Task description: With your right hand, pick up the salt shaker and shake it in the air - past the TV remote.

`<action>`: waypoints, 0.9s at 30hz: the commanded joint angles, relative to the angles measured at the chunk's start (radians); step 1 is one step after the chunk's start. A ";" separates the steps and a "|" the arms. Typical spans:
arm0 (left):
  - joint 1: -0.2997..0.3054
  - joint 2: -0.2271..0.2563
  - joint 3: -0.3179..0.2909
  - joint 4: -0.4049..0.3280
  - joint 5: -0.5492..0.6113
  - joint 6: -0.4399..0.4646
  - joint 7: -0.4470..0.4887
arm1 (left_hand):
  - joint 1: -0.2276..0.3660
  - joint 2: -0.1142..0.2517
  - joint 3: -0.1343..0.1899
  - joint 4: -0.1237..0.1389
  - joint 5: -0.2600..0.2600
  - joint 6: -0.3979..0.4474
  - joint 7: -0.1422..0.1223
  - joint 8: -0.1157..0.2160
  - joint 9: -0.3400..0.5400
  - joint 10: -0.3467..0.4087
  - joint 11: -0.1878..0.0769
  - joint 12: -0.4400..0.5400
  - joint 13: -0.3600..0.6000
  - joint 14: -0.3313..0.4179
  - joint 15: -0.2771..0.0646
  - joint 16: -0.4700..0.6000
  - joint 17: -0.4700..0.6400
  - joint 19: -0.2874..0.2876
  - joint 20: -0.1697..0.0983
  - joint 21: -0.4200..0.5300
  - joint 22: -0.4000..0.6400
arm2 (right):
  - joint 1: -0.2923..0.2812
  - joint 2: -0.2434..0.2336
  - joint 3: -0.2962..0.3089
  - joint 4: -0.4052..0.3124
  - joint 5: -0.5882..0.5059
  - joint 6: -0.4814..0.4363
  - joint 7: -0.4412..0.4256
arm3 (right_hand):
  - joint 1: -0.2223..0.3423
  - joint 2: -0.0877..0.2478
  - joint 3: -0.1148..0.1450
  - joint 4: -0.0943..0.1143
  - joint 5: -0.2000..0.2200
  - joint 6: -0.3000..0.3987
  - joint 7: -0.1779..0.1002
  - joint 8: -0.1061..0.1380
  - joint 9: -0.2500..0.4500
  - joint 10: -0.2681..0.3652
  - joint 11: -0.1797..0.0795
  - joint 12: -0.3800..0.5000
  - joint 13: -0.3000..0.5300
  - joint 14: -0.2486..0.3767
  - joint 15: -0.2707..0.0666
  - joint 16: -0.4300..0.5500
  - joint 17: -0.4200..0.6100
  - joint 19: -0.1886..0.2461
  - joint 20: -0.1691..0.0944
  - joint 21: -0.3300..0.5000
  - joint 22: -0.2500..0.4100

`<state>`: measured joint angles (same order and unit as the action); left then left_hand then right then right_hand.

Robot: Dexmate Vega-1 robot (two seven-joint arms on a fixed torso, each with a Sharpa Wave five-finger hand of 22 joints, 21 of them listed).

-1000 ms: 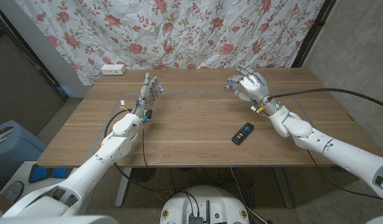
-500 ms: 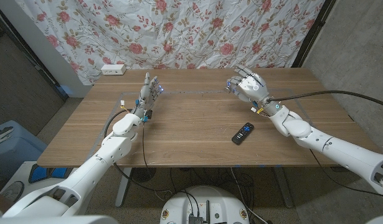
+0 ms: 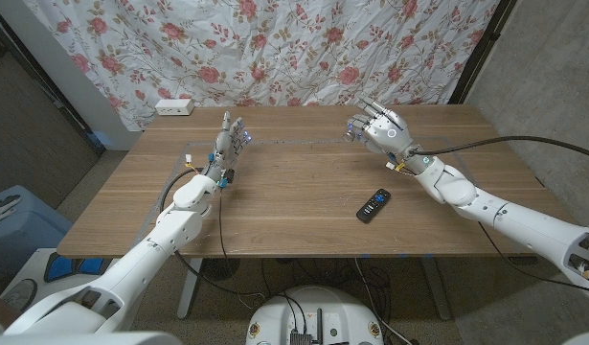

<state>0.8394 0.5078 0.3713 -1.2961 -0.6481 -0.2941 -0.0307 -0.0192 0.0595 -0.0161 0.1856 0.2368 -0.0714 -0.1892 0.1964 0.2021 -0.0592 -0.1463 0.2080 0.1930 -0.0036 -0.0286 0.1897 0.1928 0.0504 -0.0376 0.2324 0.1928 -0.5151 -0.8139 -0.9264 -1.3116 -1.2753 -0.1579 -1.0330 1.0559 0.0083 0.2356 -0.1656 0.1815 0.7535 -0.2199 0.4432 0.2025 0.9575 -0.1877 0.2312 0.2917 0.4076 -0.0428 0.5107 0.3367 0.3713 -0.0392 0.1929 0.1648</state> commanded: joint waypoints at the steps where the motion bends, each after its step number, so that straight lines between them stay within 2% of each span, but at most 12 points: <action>1: 0.000 0.001 0.000 -0.001 0.000 0.001 0.000 | -0.001 0.100 -0.009 0.001 0.004 0.003 -0.010 0.004 0.001 0.000 -0.007 0.004 0.004 0.003 -0.105 0.005 0.002 0.006 -0.024 -0.001 0.005 | 0.054 0.013 -0.039 0.055 -0.023 -0.015 -0.040 | 0.071 0.060 -0.002 0.004 0.006 0.013 0.000 0.004 0.005 0.036 -0.036 0.005 0.004 0.012 -0.162 0.005 0.005 0.001 -0.067 0.001 0.006; 17: 0.001 0.002 -0.001 -0.003 -0.001 0.002 0.000 | -0.001 0.100 -0.009 0.001 0.004 0.002 -0.009 0.004 0.001 0.001 -0.009 0.004 0.004 0.003 -0.106 0.005 0.002 0.007 -0.023 -0.001 0.005 | 0.094 0.045 -0.065 0.122 -0.015 -0.070 -0.084 | 0.073 0.060 -0.009 0.006 0.008 0.016 -0.001 0.000 0.006 0.017 -0.035 -0.005 0.001 0.000 -0.159 0.009 0.013 -0.005 -0.068 0.000 0.006; 27: 0.001 0.001 0.000 -0.001 0.000 0.001 0.000 | -0.001 0.100 -0.009 0.001 0.004 0.002 -0.009 0.004 0.001 0.000 -0.008 0.004 0.004 0.003 -0.105 0.005 0.002 0.007 -0.023 -0.001 0.005 | 0.090 0.071 -0.021 0.147 -0.039 -0.056 -0.084 | 0.081 0.060 -0.009 0.003 0.009 0.017 -0.001 -0.002 0.006 0.008 -0.036 -0.007 0.004 -0.010 -0.161 0.008 0.015 -0.006 -0.066 0.000 0.006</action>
<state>0.8404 0.5090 0.3708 -1.2978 -0.6486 -0.2941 -0.0303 -0.0192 0.0595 -0.0203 0.1815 0.2368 -0.0714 -0.1892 0.1964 0.2020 -0.0592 -0.1463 0.2080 0.1929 -0.0036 -0.0286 0.1896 0.1929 0.0504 -0.0376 0.2324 0.1928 -0.4339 -0.7680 -0.9782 -1.1996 -1.2927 -0.2178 -1.1074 1.0599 0.0044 0.2275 -0.1575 0.1856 0.7645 -0.2200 0.4391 0.2075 0.9483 -0.1969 0.2262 0.2897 0.4037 -0.0466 0.5142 0.3470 0.3713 -0.0392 0.1929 0.1705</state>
